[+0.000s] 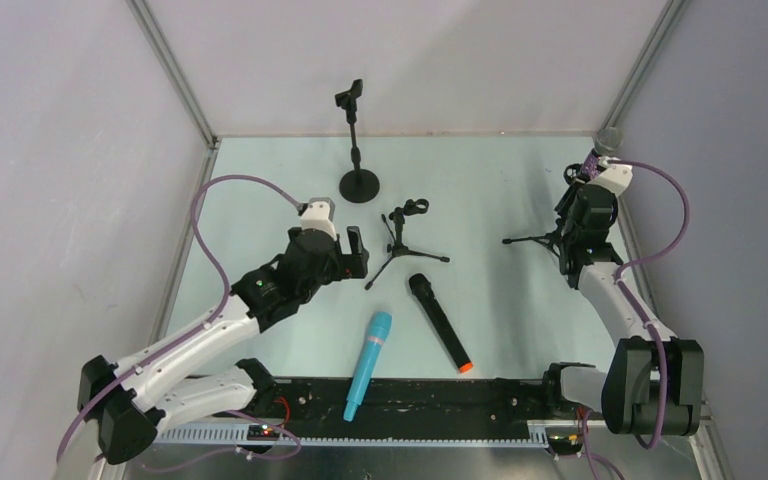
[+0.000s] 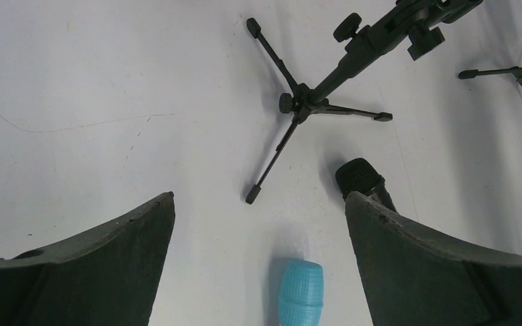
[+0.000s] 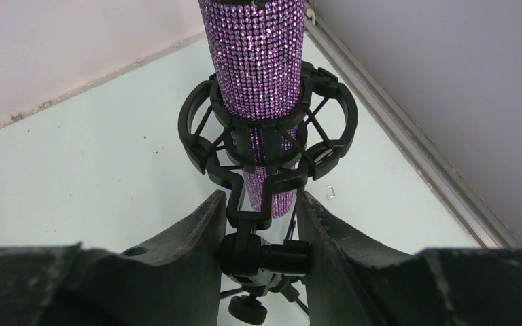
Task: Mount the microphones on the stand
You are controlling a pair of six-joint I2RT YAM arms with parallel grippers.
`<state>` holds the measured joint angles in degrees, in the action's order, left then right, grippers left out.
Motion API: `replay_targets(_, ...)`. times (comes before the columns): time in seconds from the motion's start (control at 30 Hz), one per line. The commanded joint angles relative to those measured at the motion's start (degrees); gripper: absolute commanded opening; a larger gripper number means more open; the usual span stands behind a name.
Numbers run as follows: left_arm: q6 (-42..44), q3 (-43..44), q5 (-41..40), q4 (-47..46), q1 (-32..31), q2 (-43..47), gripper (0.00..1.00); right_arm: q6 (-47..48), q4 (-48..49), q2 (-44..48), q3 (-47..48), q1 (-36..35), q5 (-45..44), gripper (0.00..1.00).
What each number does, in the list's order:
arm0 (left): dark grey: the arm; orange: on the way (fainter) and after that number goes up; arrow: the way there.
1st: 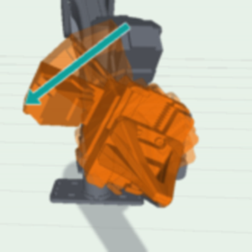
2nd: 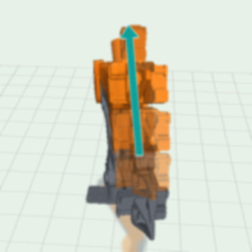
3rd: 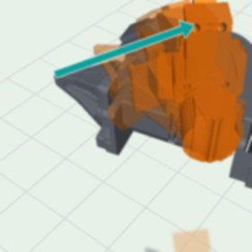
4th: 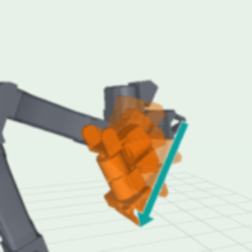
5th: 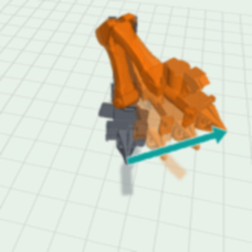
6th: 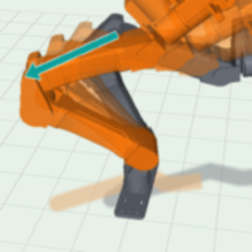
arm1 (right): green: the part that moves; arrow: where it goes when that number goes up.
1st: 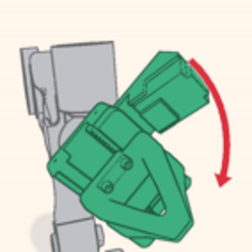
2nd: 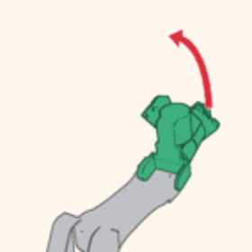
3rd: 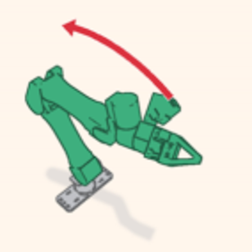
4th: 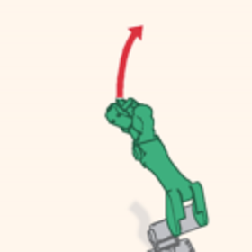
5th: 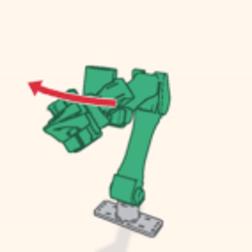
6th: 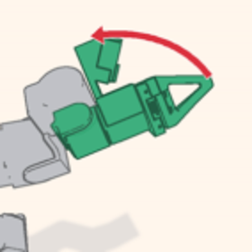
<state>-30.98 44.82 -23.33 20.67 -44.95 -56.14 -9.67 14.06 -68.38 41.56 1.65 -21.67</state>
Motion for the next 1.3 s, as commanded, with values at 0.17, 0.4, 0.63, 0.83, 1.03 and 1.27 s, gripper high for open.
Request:
replay_targets(0.17,0.1,-0.1,-0.3,-1.6,-0.3,1.7,0.98,-0.7,4.2,-0.2,-0.9,-1.3,-4.5,0.41)
replay_targets(0.4,0.5,-0.1,-0.5,-1.6,-0.3,2.3,0.98,-1.5,2.9,0.2,-0.9,-1.5,-5.0,0.79)
replay_targets(0.63,0.7,-0.2,-1.0,-1.6,-0.3,4.3,0.98,-2.1,0.3,1.1,-0.9,-3.7,-4.6,0.97)
replay_targets(0.83,2.0,-0.2,-1.1,-1.6,-0.2,5.1,0.98,-0.6,-3.3,4.2,-0.9,-6.9,-5.4,1.0)
replay_targets(1.03,2.8,-0.2,-1.3,-1.7,-0.3,5.1,0.98,2.8,-9.2,10.6,-0.9,-11.7,-7.7,0.99)
replay_targets(1.27,3.0,0.1,-3.1,-1.9,-0.3,6.2,0.98,5.9,-11.8,20.3,0.3,-15.9,-8.9,1.0)
